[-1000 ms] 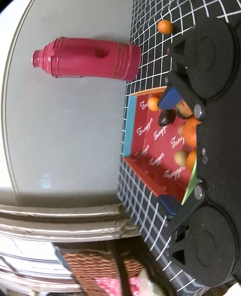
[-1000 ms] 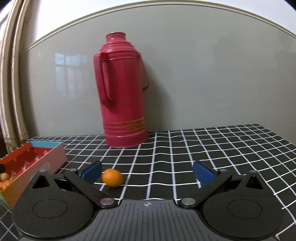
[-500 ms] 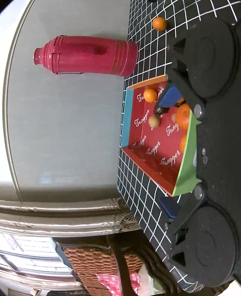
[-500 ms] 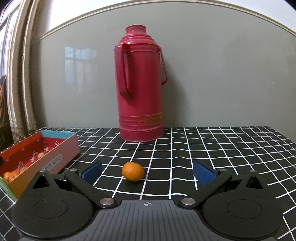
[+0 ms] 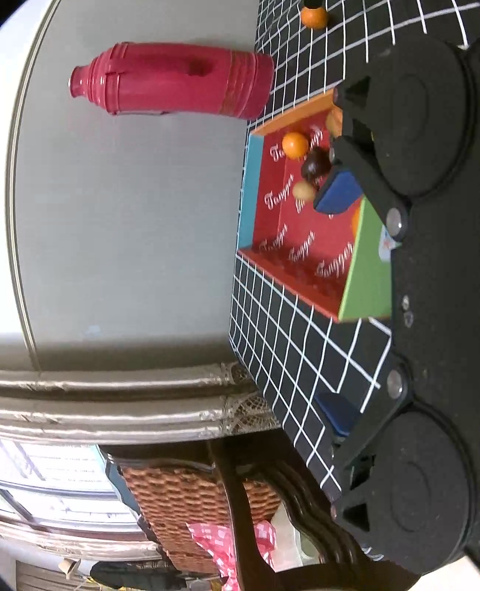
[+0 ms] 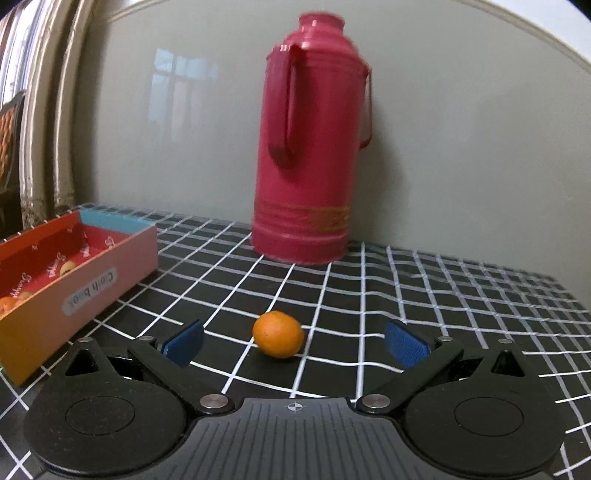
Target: Organize fruits
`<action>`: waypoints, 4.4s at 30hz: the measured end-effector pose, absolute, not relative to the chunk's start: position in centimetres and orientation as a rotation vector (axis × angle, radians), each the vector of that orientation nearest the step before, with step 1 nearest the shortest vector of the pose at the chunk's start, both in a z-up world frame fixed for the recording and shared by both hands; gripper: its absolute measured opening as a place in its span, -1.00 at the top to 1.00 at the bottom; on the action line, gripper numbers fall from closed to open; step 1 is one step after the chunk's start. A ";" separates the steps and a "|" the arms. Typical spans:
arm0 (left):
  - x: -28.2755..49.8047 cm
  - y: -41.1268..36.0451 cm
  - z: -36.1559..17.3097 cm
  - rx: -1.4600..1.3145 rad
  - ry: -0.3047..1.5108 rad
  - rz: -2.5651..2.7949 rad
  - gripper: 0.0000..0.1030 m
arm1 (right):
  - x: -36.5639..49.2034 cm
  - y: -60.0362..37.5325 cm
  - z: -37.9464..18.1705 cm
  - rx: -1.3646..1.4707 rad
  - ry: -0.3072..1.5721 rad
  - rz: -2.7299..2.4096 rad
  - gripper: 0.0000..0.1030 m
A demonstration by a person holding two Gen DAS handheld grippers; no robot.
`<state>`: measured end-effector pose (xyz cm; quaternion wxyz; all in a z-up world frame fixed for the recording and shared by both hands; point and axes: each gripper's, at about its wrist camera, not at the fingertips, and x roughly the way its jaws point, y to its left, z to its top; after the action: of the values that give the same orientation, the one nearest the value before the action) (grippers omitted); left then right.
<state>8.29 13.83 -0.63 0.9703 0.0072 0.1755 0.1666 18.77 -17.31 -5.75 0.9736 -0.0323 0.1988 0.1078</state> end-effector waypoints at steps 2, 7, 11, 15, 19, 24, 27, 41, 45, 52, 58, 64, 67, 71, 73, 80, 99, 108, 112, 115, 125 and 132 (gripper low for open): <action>8.0 14.6 -0.7 0.012 0.356 0.349 -0.89 | 19.8 -16.9 -5.9 -0.061 0.422 0.217 -1.00; 7.7 16.3 -0.9 0.001 0.367 0.379 -0.89 | 22.0 -16.2 -6.3 -0.058 0.463 0.204 -0.99; 7.3 17.1 -0.9 0.000 0.370 0.397 -0.89 | 23.1 -15.7 -6.7 -0.060 0.492 0.201 -0.61; 7.0 17.9 -1.0 -0.002 0.375 0.413 -0.89 | 24.3 -15.7 -7.4 -0.047 0.556 0.185 -0.27; 6.7 18.6 -1.0 -0.012 0.378 0.427 -0.89 | 24.8 -16.1 -7.5 0.015 0.592 0.205 0.27; 6.3 19.2 -0.9 -0.014 0.379 0.441 -0.89 | 23.2 -14.6 -6.3 0.026 0.535 0.257 0.27; 6.1 19.5 -0.9 -0.014 0.380 0.450 -0.89 | 22.0 -12.9 -5.4 0.025 0.495 0.311 0.27; 4.9 21.2 -1.2 0.011 0.397 0.477 -0.89 | 17.8 -3.3 -2.5 0.012 0.377 0.555 0.26; 4.6 22.1 -1.2 0.006 0.399 0.489 -0.89 | 17.1 -0.5 -2.5 -0.013 0.368 0.604 0.27; 4.6 22.5 -1.2 0.002 0.403 0.485 -0.89 | 15.9 1.8 -2.8 -0.044 0.273 0.577 -0.92; 4.7 22.2 -1.1 -0.001 0.393 0.463 -0.89 | 15.5 0.0 -2.1 0.026 0.184 0.551 -1.00; 5.2 20.6 -0.7 0.014 0.374 0.425 -0.89 | 15.8 -2.1 -2.3 0.043 0.199 0.518 -1.00; 5.4 19.6 -0.3 0.000 0.354 0.400 -0.89 | 15.5 -3.4 -2.0 0.035 0.189 0.504 -1.00; 5.7 17.4 0.3 -0.002 0.336 0.361 -0.89 | 14.5 -5.8 -1.2 0.024 0.177 0.473 -1.00; 5.9 15.9 0.9 -0.001 0.333 0.335 -0.89 | 13.7 -7.3 -0.6 0.015 0.176 0.456 -1.00; 2.1 10.6 3.0 -0.044 0.301 0.167 -0.89 | 7.2 -15.4 1.3 0.035 0.181 0.393 -1.00; -10.2 6.1 2.1 0.000 0.206 0.195 -0.89 | -8.2 -22.2 -1.6 -0.026 0.091 0.316 -1.00; -10.7 7.1 2.1 -0.049 0.193 0.196 -0.89 | -8.2 -20.8 -3.1 -0.069 0.121 0.312 -1.00; -10.8 6.5 2.0 -0.022 0.185 0.193 -0.89 | -8.1 -20.8 -3.3 -0.067 0.131 0.306 -1.00; -10.8 6.5 1.9 -0.020 0.185 0.190 -0.89 | -8.0 -21.0 -3.2 -0.056 0.133 0.303 -1.00; -11.0 6.6 1.8 -0.015 0.187 0.183 -0.89 | -7.8 -21.5 -3.2 -0.043 0.139 0.301 -1.00; -11.0 6.5 1.7 -0.006 0.188 0.178 -0.89 | -7.6 -21.6 -3.2 -0.047 0.146 0.301 -1.00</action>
<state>-11.03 6.46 1.75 0.9916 -0.0032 0.0939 0.0886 -7.65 -21.59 -3.16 0.9858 -0.0233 0.0727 0.1496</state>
